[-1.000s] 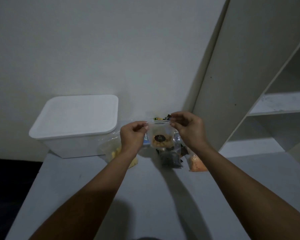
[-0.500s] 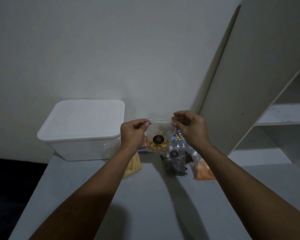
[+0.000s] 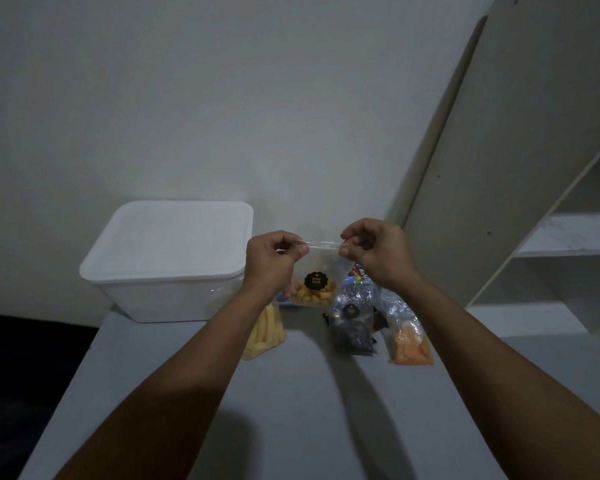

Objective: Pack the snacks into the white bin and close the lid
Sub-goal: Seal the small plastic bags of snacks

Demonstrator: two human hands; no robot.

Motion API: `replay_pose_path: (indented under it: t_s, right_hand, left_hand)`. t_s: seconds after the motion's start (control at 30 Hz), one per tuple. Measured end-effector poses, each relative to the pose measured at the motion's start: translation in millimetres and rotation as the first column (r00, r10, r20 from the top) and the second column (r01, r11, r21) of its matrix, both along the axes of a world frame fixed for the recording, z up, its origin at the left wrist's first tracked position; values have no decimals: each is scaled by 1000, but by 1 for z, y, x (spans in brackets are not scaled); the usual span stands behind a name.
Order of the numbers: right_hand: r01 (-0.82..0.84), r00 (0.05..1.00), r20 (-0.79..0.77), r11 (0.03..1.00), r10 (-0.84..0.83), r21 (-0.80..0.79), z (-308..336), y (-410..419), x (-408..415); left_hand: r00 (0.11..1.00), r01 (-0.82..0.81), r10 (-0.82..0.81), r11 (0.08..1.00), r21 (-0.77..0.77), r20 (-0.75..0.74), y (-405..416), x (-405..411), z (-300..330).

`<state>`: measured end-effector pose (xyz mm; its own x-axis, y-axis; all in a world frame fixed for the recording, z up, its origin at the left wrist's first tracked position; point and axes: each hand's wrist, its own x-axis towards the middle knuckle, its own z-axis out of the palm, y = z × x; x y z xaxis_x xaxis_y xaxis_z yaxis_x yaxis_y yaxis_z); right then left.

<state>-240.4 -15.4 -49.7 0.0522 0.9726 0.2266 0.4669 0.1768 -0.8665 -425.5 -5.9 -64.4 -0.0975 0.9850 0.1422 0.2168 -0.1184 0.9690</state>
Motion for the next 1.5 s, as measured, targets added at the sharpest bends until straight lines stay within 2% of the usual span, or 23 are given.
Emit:
replay_pose_path:
  t_s: [0.17,0.33,0.53,0.67,0.77,0.9,1.03,1.27,1.5]
  right_hand:
    - [-20,999,-33,1000,21,20,10,0,-1]
    - [-67,996,56,998,66,13,14,1,-7]
    - [-15,1000,17,999,14,36,15,3,-11]
    - [-42,999,30,998,41,36,16,4,-10]
    - [-80,992,101,997,79,0,18,4,-12]
    - [-46,989,139,999,48,-16,18,6,-14]
    - [-15,994,109,999,20,-51,21,8,-15]
    - [-18,993,114,995,29,-96,24,9,-18]
    - [-61,998,22,992,64,-108,28,12,-23]
  left_hand:
    - [997,79,-79,997,17,0,1,-1,5]
    - [999,28,-27,999,28,-31,1,6,12]
    - [993,113,-112,993,38,-44,1,6,14]
    - [996,79,-77,996,46,-51,1,6,14]
    - [997,67,-65,996,57,-29,2,8,17]
    - [994,102,-105,992,75,42,0,8,21]
    - [992,102,-107,992,72,68,0,5,22]
    - [997,74,-75,993,89,13,-2,5,18]
    - [998,40,-45,993,114,40,3,8,23]
